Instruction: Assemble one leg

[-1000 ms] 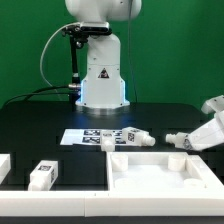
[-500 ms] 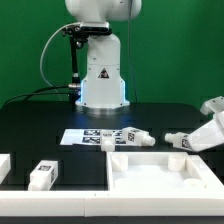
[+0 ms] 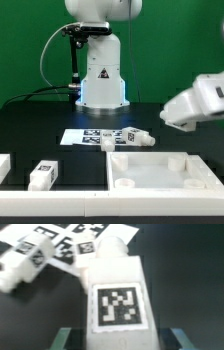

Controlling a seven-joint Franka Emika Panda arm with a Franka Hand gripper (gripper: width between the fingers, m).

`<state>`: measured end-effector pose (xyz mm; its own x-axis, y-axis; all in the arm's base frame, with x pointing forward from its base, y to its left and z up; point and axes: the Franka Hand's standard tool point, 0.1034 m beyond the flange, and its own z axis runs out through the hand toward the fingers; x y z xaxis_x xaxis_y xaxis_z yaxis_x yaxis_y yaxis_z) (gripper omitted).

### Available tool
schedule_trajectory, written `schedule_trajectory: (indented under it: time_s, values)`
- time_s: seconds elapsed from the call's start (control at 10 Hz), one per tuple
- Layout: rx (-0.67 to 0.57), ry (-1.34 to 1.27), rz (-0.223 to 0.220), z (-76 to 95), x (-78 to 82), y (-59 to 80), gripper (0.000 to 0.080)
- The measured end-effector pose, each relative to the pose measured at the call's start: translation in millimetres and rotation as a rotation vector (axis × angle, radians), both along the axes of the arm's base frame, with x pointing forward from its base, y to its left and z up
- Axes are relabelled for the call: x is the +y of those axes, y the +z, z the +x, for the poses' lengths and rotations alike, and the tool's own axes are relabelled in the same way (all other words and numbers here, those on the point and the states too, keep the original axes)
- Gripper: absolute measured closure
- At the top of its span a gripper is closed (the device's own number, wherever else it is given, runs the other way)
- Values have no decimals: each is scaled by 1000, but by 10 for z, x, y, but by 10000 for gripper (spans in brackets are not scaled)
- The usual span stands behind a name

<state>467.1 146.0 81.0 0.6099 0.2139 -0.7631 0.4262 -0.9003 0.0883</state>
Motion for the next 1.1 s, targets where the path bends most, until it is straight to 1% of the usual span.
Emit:
schedule_trajectory:
  time_s: [0.1,0.2,0.3,0.4,0.5,0.6,0.7,0.8,0.9,1.0,1.1]
  values:
    - [-48,-21,2,54,-73,141,515]
    - [-60,-24,6,37,-103,206,515]
    - [-91,-19,23,65,-78,143,515]
    - [-154,-13,54,143,-46,106,515]
    - [-242,-6,98,194,-23,116,515]
    - [-294,-7,123,205,-43,163,515]
    - [-299,-47,213,317,-68,298,515]
    - [-400,-92,322,652,-228,506,515]
    - [-511,-50,382,808,-410,692,514]
    - [-621,-41,408,842,-448,767,514]
    - [-678,-36,418,812,-473,744,514]
